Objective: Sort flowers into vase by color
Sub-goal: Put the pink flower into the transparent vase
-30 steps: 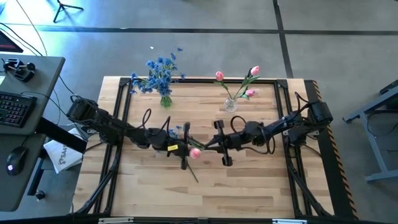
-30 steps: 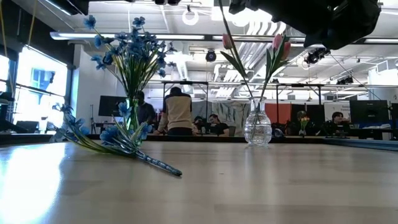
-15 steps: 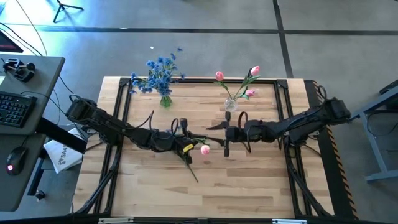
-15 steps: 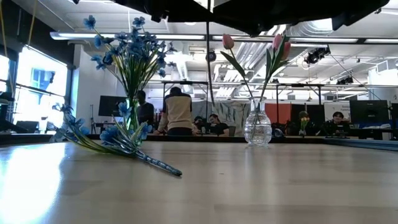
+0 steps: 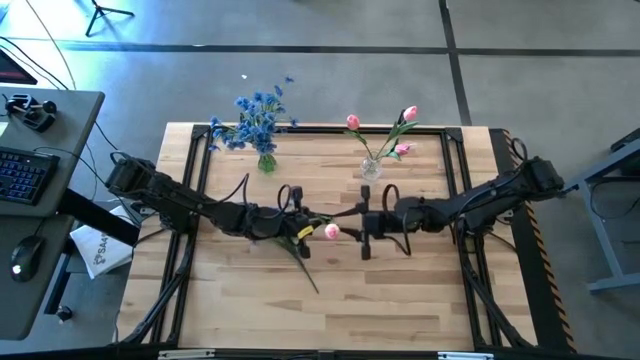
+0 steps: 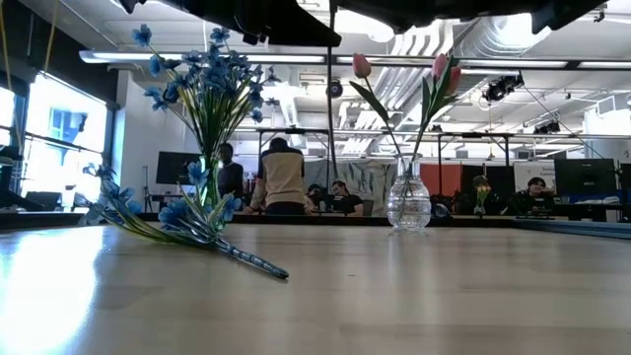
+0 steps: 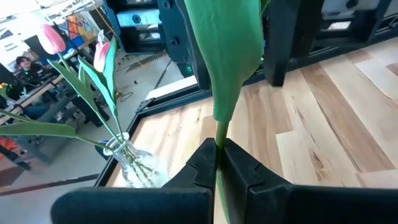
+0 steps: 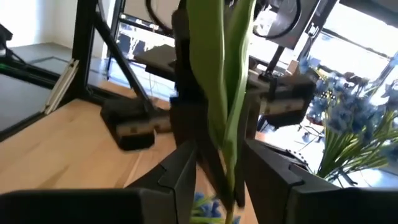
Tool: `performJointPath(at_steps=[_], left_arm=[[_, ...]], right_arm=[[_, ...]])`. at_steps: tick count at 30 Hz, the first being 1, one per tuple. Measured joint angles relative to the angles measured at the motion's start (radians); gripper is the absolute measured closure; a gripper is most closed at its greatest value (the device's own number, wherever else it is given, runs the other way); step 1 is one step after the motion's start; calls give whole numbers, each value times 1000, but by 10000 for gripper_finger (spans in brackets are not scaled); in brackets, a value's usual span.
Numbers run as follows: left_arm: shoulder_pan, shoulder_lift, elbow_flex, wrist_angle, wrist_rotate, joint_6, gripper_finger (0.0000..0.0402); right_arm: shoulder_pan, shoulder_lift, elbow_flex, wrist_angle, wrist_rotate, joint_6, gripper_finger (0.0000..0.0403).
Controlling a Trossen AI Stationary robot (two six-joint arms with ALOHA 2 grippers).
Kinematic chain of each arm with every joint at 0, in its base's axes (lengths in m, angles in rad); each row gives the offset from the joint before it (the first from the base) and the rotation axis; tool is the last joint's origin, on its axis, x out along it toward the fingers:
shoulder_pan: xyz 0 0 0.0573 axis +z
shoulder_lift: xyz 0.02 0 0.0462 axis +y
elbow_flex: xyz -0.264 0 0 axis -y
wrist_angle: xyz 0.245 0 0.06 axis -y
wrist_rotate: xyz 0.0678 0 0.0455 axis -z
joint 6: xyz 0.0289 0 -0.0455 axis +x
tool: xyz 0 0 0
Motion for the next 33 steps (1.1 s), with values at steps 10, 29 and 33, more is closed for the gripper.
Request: performJointPath(at_steps=[10, 29, 33], left_arm=[[5, 4, 0, -3, 0, -17, 401], [70, 4, -1, -306, -86, -293, 243], [75, 4, -1, -325, -85, -311, 237]], right_arm=[[-16, 84, 91, -62, 17, 1, 301], [-47, -245, -18, -216, 510, -6, 400], [-150, -385, -181, 38, 500, -55, 401]])
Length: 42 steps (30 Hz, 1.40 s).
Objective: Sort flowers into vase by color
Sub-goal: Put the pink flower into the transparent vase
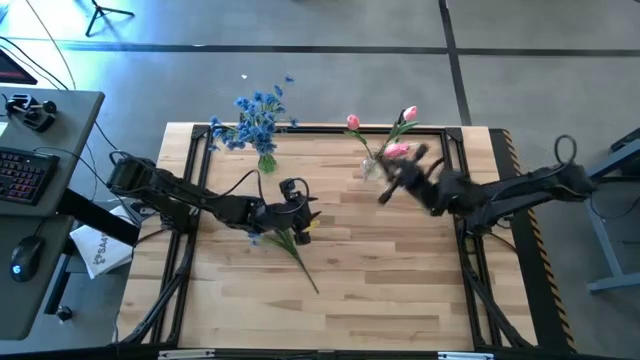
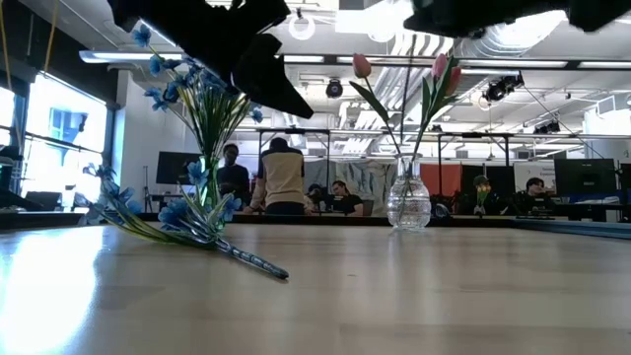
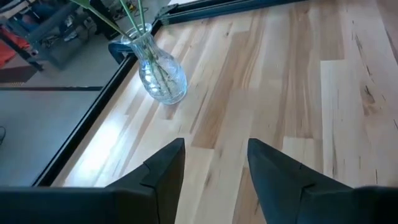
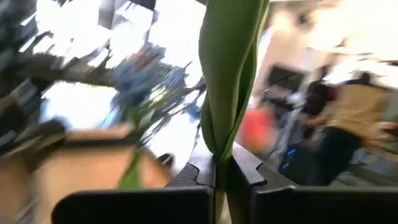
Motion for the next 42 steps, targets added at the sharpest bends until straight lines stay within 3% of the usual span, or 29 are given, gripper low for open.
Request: performJointPath(at_steps=[5, 18, 24, 29, 33, 37, 39, 42], left_arm=[[2, 0, 0, 2, 0, 7, 237], [-31, -44, 0, -11, -1, 24, 236], [-68, -114, 67, -220, -5, -121, 237], [-110, -123, 169, -556, -29, -377, 249], [-148, -114, 243, -829, 6, -630, 268], [-190, -116, 271, -959, 140, -896, 284], [-221, -115, 270, -993, 207, -1013, 292], [-285, -98, 272, -988, 239, -1164, 306]], right_arm=[[-131, -60, -113, 238, -37, -91, 402], [-290, 15, -117, 124, -124, 24, 381], [-292, 32, -115, 94, -125, 33, 345], [-283, 24, -9, -197, -128, 111, 271], [-283, 23, 170, -661, -136, 254, 205], [-280, 22, 355, -1092, -202, 408, 161], [-254, 18, 417, -1188, -197, 445, 153], [-182, -14, 432, -1126, -130, 392, 154]])
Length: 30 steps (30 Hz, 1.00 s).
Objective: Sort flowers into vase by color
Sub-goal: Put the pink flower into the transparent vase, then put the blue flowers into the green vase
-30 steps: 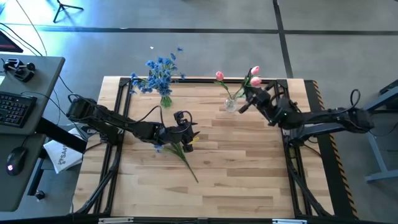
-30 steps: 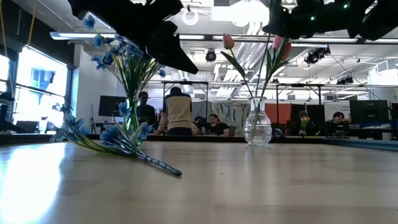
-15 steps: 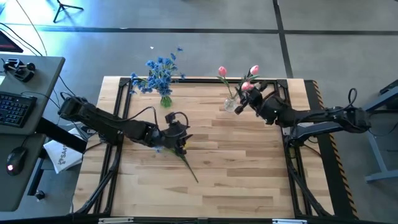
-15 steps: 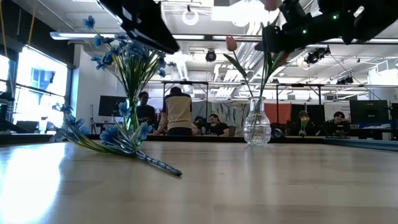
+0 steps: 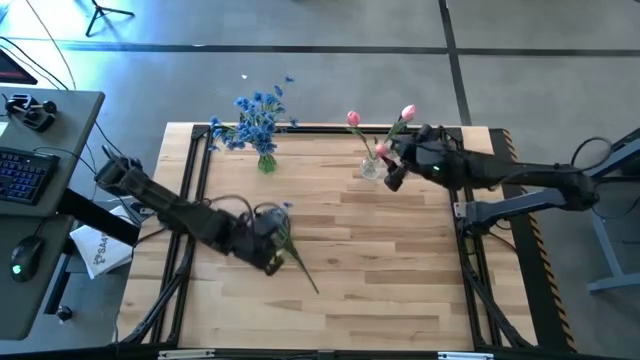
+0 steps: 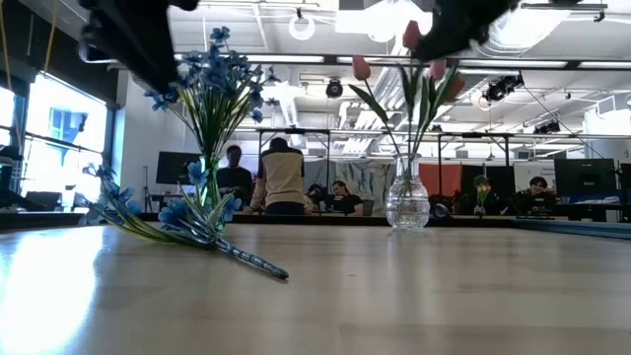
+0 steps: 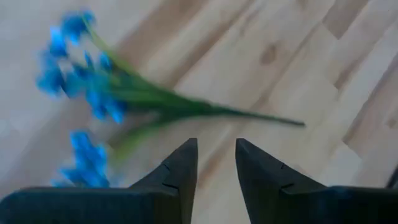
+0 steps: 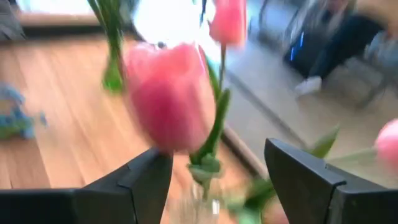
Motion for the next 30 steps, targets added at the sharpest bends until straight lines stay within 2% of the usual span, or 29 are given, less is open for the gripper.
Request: performJointPath(at_steps=[3, 6, 10, 13, 16, 19, 21, 23, 26, 30], left_arm=[[-71, 27, -1, 5, -25, -148, 320], [-135, 79, -1, 12, -91, -307, 333], [-179, 179, -1, 63, -192, -425, 347], [-186, 268, -1, 155, -283, -465, 352], [-176, 358, -1, 275, -346, -511, 351], [-141, 420, -2, 353, -266, -561, 337], [-121, 443, -2, 370, -192, -582, 321], [-104, 455, -1, 358, -163, -607, 300], [-71, 445, -2, 313, -146, -663, 263], [-18, 437, -2, 284, -153, -759, 213]], right_arm=[[85, -54, -26, 195, 65, -118, 162], [171, -106, -71, 394, 75, -273, 174], [263, -191, -104, 528, 73, -440, 190], [307, -247, -104, 494, 66, -472, 202], [358, -299, -105, 422, 6, -463, 210], [415, -340, -105, 299, -57, -377, 218], [450, -346, -105, 195, -90, -284, 223], [485, -334, -106, 103, -105, -208, 228], [536, -323, -163, 99, -91, -176, 236], [578, -338, -264, 187, -48, -202, 249]])
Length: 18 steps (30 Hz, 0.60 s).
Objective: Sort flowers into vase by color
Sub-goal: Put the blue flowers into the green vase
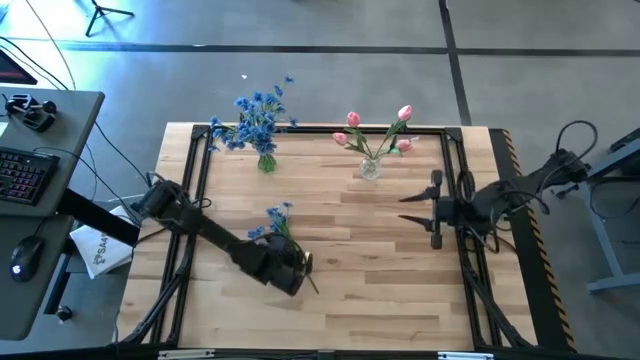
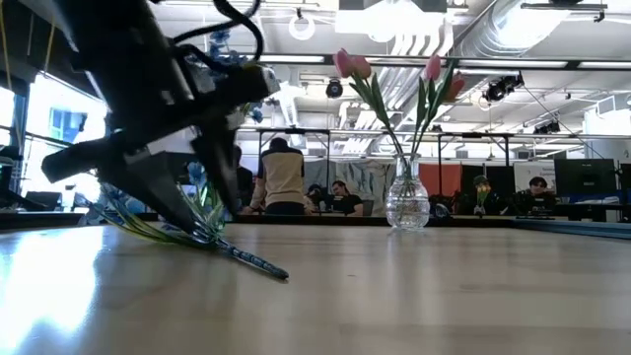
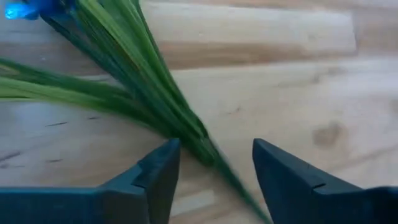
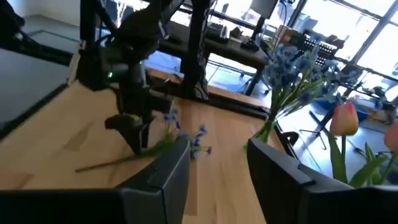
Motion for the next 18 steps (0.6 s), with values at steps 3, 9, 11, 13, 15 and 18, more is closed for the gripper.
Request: performJointPath(at_steps=[3, 9, 11, 13, 15, 18], left_arm=[[54, 12, 0, 4, 108, -56, 190], [146, 16, 5, -29, 215, 1, 189], [172, 17, 5, -55, 229, 28, 197], [191, 18, 5, -95, 249, 54, 211], [205, 18, 1, -126, 280, 86, 234], [217, 17, -12, -135, 309, 137, 281]], right_arm=[[9, -14, -55, 29, 10, -15, 257], [9, -61, -109, 17, 7, -17, 261], [9, -79, -116, 15, 6, -17, 261], [9, -89, -118, 5, 1, -12, 261], [9, -96, -118, -8, -19, -7, 261], [9, -96, -118, -13, -70, 13, 261]])
